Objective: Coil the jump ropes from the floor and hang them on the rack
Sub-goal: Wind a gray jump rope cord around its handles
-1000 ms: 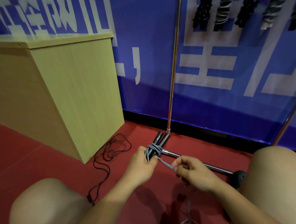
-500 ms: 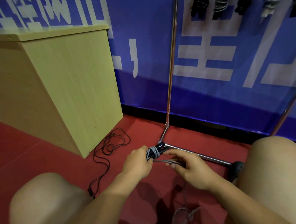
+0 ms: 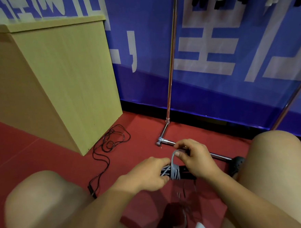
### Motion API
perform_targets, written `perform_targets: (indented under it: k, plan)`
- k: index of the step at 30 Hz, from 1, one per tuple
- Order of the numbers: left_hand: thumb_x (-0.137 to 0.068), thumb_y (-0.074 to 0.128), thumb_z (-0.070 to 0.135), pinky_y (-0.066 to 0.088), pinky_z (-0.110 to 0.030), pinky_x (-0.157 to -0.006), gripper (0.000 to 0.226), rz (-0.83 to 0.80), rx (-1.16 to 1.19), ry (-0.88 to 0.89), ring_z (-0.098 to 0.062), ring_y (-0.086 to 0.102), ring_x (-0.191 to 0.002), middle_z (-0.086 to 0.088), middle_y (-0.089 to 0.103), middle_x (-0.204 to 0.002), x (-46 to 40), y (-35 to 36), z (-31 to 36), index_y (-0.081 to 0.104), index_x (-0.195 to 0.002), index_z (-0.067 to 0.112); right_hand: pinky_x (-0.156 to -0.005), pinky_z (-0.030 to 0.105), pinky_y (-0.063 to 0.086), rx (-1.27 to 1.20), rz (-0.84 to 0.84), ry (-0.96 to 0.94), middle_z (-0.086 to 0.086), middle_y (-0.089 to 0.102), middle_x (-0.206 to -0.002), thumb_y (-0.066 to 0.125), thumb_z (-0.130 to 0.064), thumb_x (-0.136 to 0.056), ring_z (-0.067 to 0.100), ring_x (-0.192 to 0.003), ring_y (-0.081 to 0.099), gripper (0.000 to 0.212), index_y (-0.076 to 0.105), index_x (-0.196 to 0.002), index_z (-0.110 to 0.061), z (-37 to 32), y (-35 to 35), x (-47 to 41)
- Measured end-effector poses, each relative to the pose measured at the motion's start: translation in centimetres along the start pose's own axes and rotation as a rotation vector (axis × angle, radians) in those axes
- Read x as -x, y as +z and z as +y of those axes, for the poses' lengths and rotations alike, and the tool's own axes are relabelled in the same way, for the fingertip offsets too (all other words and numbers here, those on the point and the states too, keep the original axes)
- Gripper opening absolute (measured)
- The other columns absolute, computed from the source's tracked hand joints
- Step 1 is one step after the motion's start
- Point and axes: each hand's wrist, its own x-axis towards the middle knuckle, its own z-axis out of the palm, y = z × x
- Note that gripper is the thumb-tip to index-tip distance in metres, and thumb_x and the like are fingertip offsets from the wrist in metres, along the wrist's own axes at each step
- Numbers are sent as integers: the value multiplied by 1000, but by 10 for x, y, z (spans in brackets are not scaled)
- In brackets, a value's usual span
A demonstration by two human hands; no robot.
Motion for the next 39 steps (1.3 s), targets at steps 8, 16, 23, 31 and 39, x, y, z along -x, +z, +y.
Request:
perform_targets:
  k: [8,16,23,31,39]
  plan:
    - [-77,69,18,41,-30,-57,13,-31,334,65,-10,49,-58,2,59,-67,7,-13,7,63,-88,18,-51,21,42,-326,-151,325,-3,57,-55,86,-15,-73,8,-50,48,23,64,-67,-12,1,-11,-8]
    - [-76,67,3,36,-25,-50,17,-103,872,109,-20,46,-53,-10,61,-68,13,-32,13,64,-92,5,-58,28,51,-718,-435,520,15,64,-75,77,-13,-68,23,-62,59,13,68,-76,-9,-3,-22,-8]
    - [-80,62,6,38,-20,-45,14,39,1116,116,-12,46,-48,-12,61,-69,11,-34,15,66,-93,8,-57,25,47,-679,-411,464,9,62,-65,51,-1,-97,16,-59,56,26,69,-79,-8,-8,-8,-4]
    - [-88,62,5,33,-22,-47,8,274,1101,-74,-12,40,-45,-8,59,-67,1,-32,8,66,-92,11,-52,29,29,-534,-285,386,0,47,-56,59,-29,-96,15,-54,37,25,61,-81,-10,-5,-6,-10]
    - [-92,61,9,31,-19,-45,5,344,1030,-231,-7,39,-45,-1,59,-65,-6,-31,0,67,-93,9,-49,20,35,-317,-341,308,-6,53,-53,70,-26,-90,8,-48,42,21,64,-83,-7,-2,-14,-8]
